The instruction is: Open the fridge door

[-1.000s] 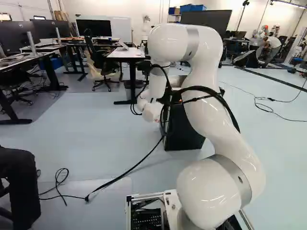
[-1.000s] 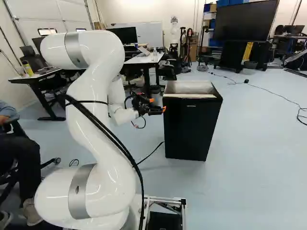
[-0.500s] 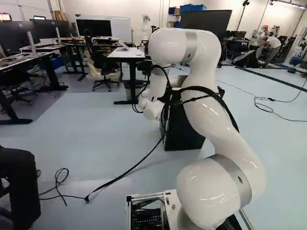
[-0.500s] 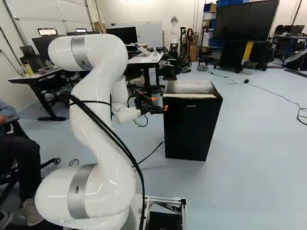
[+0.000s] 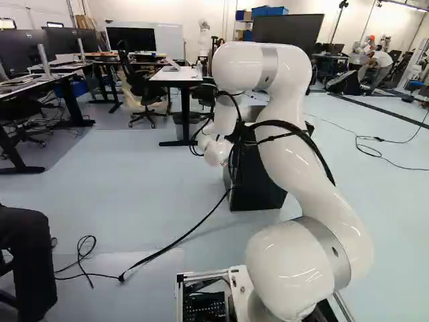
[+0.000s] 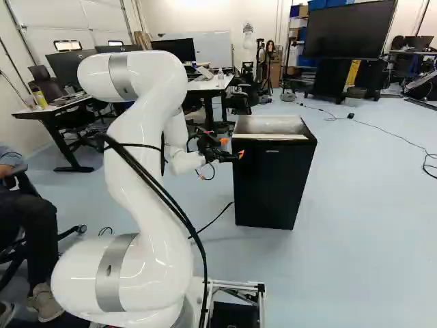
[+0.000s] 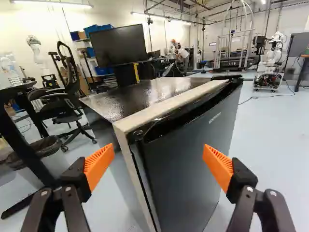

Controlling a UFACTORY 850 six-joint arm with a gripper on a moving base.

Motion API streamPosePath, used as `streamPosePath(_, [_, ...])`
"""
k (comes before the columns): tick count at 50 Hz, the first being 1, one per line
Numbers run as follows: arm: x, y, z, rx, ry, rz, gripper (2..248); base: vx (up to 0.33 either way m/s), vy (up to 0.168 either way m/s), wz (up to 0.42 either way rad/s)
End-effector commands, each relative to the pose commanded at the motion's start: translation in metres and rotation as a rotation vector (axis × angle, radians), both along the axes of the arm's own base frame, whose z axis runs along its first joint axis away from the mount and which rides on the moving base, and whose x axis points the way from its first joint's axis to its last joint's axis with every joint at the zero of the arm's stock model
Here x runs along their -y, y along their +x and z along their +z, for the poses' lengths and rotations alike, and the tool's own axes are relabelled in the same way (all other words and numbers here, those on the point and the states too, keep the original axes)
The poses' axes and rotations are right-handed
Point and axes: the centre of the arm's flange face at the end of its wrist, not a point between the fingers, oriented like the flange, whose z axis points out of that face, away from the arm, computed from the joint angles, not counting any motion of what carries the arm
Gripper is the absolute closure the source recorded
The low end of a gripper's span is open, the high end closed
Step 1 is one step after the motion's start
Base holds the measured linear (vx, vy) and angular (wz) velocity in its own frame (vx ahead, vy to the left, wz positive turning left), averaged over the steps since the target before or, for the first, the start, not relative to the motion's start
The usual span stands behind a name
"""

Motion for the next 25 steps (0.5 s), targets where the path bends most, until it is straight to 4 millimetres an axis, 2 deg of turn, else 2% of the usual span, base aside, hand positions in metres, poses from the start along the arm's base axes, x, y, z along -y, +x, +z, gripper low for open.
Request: streamPosePath(25, [0.015, -0.003, 0.000, -0.004, -0.001, -0.026, 3, 0.000, 0.000, 0.000])
